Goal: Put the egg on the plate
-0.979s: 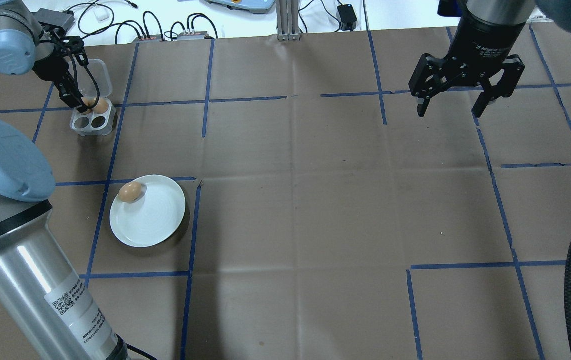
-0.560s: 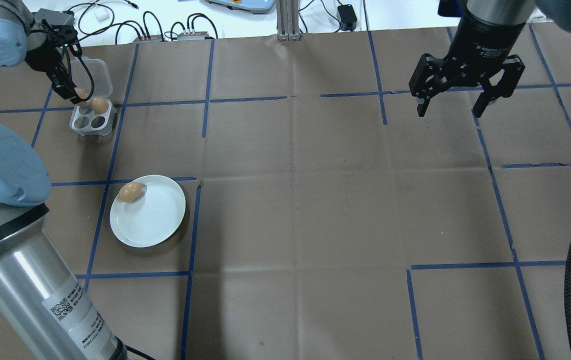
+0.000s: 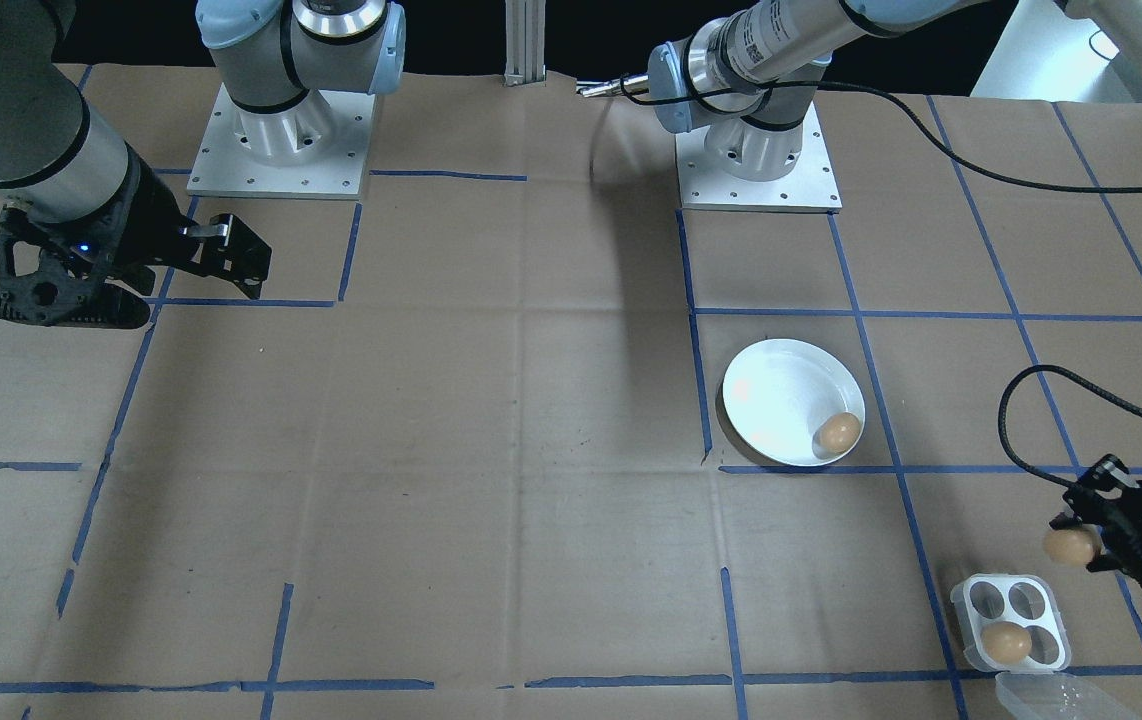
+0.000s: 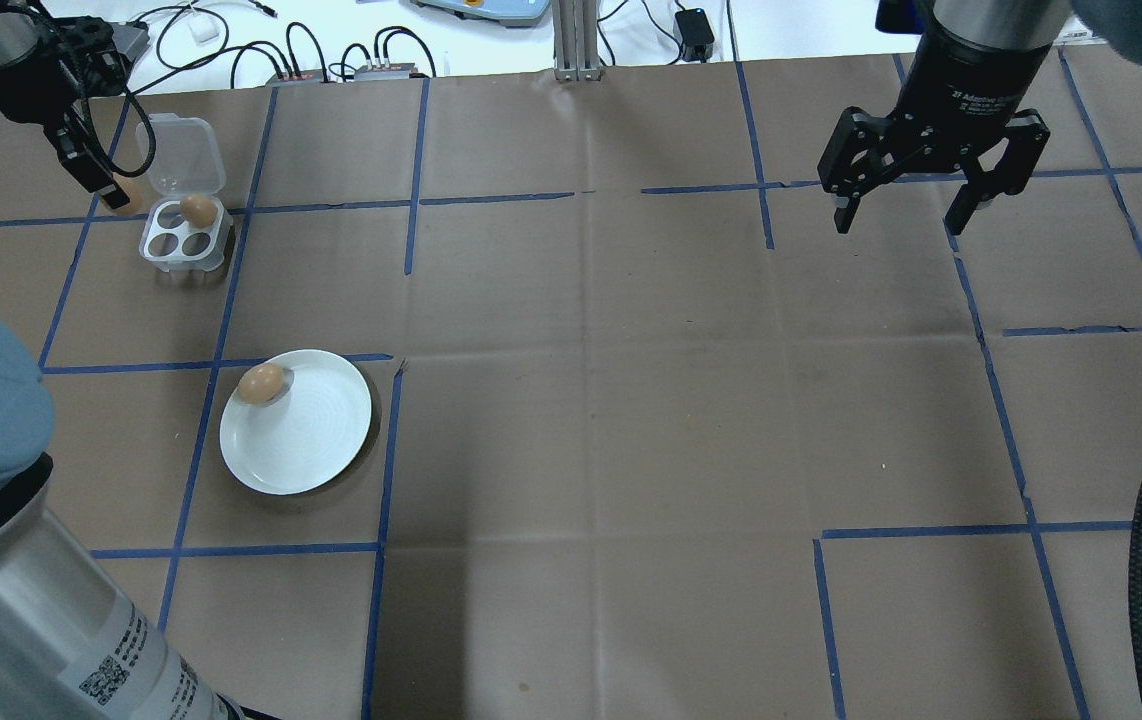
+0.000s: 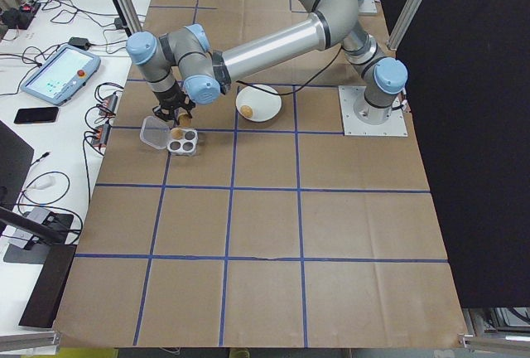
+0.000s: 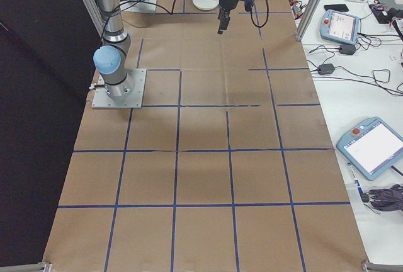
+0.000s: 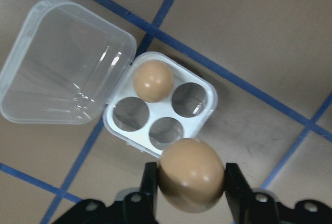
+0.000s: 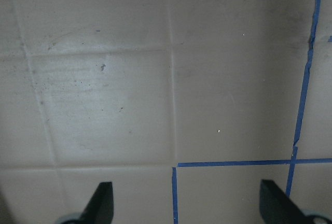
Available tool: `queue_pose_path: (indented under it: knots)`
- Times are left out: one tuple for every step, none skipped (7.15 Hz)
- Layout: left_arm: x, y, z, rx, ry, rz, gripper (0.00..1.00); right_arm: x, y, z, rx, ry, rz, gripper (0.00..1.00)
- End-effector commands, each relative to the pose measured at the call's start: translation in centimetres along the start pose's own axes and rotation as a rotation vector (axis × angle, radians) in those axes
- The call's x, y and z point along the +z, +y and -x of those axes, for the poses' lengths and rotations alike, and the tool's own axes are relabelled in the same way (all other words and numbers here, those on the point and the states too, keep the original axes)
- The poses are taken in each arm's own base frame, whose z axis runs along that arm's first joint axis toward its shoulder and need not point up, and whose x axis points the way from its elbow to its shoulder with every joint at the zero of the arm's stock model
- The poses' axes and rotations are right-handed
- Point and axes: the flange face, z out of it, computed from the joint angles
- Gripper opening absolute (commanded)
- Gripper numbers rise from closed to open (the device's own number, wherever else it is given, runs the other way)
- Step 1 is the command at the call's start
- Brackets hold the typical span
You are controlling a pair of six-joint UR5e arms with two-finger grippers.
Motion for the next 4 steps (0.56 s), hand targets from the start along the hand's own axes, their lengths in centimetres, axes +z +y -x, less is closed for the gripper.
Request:
queue_pose_path:
  knots:
    - [-0.5, -1.1, -9.2, -0.231, 0.053, 0.018, 0.32, 0.0, 0.0, 0.0, 0.0, 0.0, 0.0, 1.0]
    - [-0.3, -1.2, -13.8, -0.382, 0.066, 0.03, 0.31, 0.0, 0.0, 0.0, 0.0, 0.0, 0.0, 1.0]
    - [0.5, -1.5, -17.7, -0.521, 0.059, 0.039, 0.27, 0.0, 0.0, 0.0, 0.0, 0.0, 0.0, 1.0]
    - [1.8, -2.0, -20.4, -0.646, 0.039, 0.034, 0.25, 0.0, 0.0, 0.0, 0.0, 0.0, 0.0, 1.0]
